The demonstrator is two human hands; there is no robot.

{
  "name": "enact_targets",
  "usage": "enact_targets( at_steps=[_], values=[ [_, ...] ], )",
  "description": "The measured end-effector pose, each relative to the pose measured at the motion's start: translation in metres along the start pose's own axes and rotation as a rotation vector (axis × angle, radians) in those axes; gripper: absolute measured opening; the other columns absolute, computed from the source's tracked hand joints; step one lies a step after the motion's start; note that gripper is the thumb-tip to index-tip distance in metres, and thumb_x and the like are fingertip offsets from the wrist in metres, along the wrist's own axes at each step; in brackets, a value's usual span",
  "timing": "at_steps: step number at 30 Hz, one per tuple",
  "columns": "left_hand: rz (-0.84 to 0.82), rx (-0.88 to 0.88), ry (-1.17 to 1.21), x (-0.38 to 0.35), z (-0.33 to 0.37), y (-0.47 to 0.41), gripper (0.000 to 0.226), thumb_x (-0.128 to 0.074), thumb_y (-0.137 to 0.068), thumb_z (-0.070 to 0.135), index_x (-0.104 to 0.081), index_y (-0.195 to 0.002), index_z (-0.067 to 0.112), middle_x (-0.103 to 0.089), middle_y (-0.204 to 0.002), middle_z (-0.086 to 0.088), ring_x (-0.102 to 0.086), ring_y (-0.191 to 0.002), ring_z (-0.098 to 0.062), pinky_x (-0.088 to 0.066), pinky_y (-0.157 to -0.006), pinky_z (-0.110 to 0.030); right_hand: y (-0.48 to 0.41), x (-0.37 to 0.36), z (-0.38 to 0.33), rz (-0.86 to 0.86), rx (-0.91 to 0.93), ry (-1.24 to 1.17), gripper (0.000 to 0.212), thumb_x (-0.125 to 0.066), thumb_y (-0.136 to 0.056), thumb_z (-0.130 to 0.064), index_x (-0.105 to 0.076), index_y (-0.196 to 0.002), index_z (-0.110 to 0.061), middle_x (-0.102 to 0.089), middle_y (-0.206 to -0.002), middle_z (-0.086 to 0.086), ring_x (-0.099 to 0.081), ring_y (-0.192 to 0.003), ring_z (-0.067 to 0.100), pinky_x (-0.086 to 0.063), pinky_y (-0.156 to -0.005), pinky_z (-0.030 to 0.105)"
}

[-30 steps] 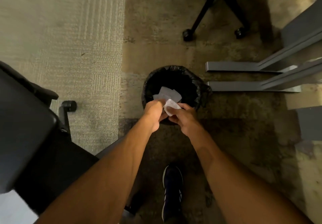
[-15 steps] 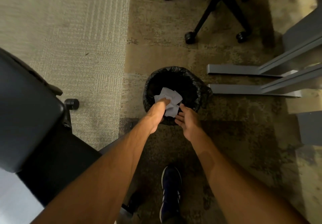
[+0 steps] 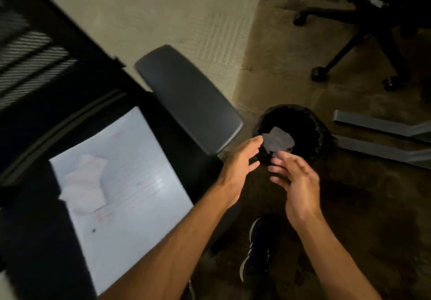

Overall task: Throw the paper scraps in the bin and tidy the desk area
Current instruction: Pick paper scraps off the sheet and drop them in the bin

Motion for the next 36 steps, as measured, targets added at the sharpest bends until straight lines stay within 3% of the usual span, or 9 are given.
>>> enact_targets(
  at_steps=[4, 7, 12, 15, 19, 25, 27, 30, 36],
  values=[
    [0.120, -0.103, 0.021, 0.058, 0.017, 0.059, 0.025, -0.059, -0.098, 0.024, -0.069, -0.120, 0.028, -0.068, -0.129, 0.007, -0.061, -0.123, -0.008, -0.052, -0.095, -0.024, 0.058, -0.037, -0.013, -0.099, 0.077, 0.111, 0.017, -0.058, -0.100, -0.022, -0.074, -0.106, -0.019, -0.073, -0.102, 0.007, -0.069, -0.090, 0.018, -0.054, -0.082, 0.038],
    [0.234, -0.109, -0.009, 0.110, 0.019, 0.101, 0.027, -0.056, -0.100, 0.030, -0.067, -0.124, 0.033, -0.065, -0.134, 0.011, -0.062, -0.118, -0.005, -0.054, -0.090, -0.017, 0.091, -0.073, -0.013, -0.182, 0.124, 0.192, 0.016, -0.058, -0.099, -0.017, -0.073, -0.102, -0.019, -0.074, -0.097, 0.005, -0.070, -0.088, 0.019, -0.054, -0.081, 0.039],
    [0.532, -0.145, 0.177, 0.198, 0.011, 0.157, 0.032, -0.054, -0.100, 0.022, -0.062, -0.131, 0.018, -0.064, -0.134, -0.001, -0.062, -0.122, -0.019, -0.053, -0.101, -0.036, 0.118, -0.140, -0.003, -0.292, 0.163, 0.307, 0.011, -0.064, -0.095, -0.017, -0.073, -0.102, -0.018, -0.074, -0.095, 0.000, -0.071, -0.089, 0.021, -0.056, -0.077, 0.033],
    [0.788, -0.183, 0.253, 0.247, 0.005, 0.188, 0.024, -0.058, -0.098, 0.016, -0.067, -0.120, 0.015, -0.065, -0.126, -0.007, -0.064, -0.115, -0.023, -0.056, -0.093, -0.037, 0.124, -0.183, 0.007, -0.395, 0.175, 0.416, 0.010, -0.066, -0.095, -0.020, -0.073, -0.103, -0.020, -0.073, -0.097, -0.007, -0.070, -0.091, 0.014, -0.057, -0.077, 0.031],
    [1.036, -0.144, 0.086, 0.297, -0.001, 0.211, 0.024, -0.065, -0.094, 0.021, -0.063, -0.118, 0.022, -0.059, -0.121, -0.001, -0.063, -0.106, -0.019, -0.052, -0.078, -0.028, 0.123, -0.241, 0.028, -0.480, 0.137, 0.612, 0.016, -0.069, -0.093, -0.028, -0.069, -0.107, -0.020, -0.068, -0.112, -0.001, -0.065, -0.105, 0.019, -0.059, -0.087, 0.039],
    [1.069, -0.157, -0.223, 0.342, 0.007, 0.200, 0.038, -0.072, -0.087, 0.017, -0.055, -0.120, 0.026, -0.052, -0.126, 0.001, -0.059, -0.102, -0.011, -0.046, -0.051, -0.008, 0.129, -0.314, 0.061, -0.530, 0.016, 0.770, 0.041, -0.073, -0.088, -0.038, -0.057, -0.123, -0.024, -0.058, -0.124, 0.002, -0.058, -0.110, 0.024, -0.056, -0.095, 0.047],
    [1.047, -0.136, -0.428, 0.348, 0.013, 0.189, 0.048, -0.075, -0.085, 0.017, -0.053, -0.127, 0.025, -0.048, -0.131, -0.001, -0.052, -0.115, -0.016, -0.048, -0.066, -0.009, 0.132, -0.328, 0.069, -0.491, -0.007, 0.783, 0.046, -0.073, -0.087, -0.038, -0.055, -0.126, -0.023, -0.057, -0.126, 0.001, -0.058, -0.111, 0.024, -0.056, -0.097, 0.049],
    [0.990, -0.113, -0.697, 0.354, 0.022, 0.172, 0.063, -0.078, -0.081, 0.021, -0.050, -0.137, 0.020, -0.046, -0.139, -0.006, -0.045, -0.126, -0.024, -0.049, -0.098, -0.034, 0.136, -0.344, 0.078, -0.421, 0.032, 0.834, 0.052, -0.074, -0.084, -0.035, -0.054, -0.129, -0.018, -0.056, -0.127, 0.003, -0.058, -0.109, 0.026, -0.058, -0.093, 0.048],
    [0.894, -0.067, -0.921, 0.353, 0.023, 0.158, 0.070, -0.077, -0.085, 0.031, -0.044, -0.144, 0.015, -0.040, -0.145, -0.008, -0.041, -0.131, -0.026, -0.044, -0.106, -0.038, 0.148, -0.366, 0.090, -0.342, 0.140, 0.903, 0.055, -0.073, -0.084, -0.027, -0.050, -0.131, -0.012, -0.048, -0.122, 0.003, -0.054, -0.108, 0.025, -0.057, -0.083, 0.036]
  ],
)
Point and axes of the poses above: each hand's wrist, its own y-axis away from the middle knuckle, its own x-axis out of the back of the hand, z = x × y, the point moved 5 cm from there along -y, towards the middle knuckle
